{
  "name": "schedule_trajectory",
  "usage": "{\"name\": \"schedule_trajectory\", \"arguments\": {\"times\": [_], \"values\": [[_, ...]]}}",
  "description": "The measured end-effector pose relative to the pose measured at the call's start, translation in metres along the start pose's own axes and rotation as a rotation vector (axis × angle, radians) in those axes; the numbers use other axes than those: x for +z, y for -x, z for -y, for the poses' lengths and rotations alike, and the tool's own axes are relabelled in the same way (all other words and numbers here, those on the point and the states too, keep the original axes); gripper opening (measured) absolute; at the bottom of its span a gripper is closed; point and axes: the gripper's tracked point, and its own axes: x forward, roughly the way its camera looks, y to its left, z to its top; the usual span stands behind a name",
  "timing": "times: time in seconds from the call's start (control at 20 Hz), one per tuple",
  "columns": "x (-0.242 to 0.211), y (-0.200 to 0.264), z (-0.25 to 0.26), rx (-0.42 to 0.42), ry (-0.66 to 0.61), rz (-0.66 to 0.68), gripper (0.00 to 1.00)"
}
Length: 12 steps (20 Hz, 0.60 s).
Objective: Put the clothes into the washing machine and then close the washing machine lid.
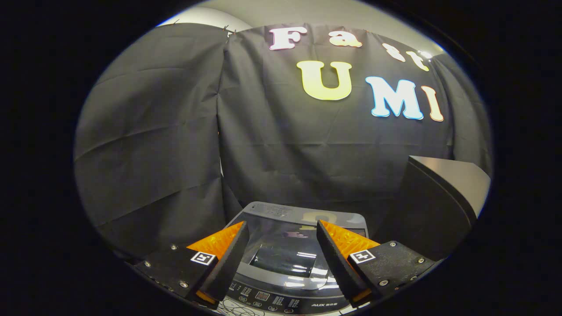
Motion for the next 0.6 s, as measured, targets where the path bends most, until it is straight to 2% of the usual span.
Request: {"name": "schedule_trajectory", "arguments": {"times": [0.3, 0.6], "values": [[0.018, 0.078, 0.039, -0.05, -0.047, 0.086, 0.95], [0.052, 0.135, 0.112, -0.138, -0.07, 0.193, 0.95]]}}
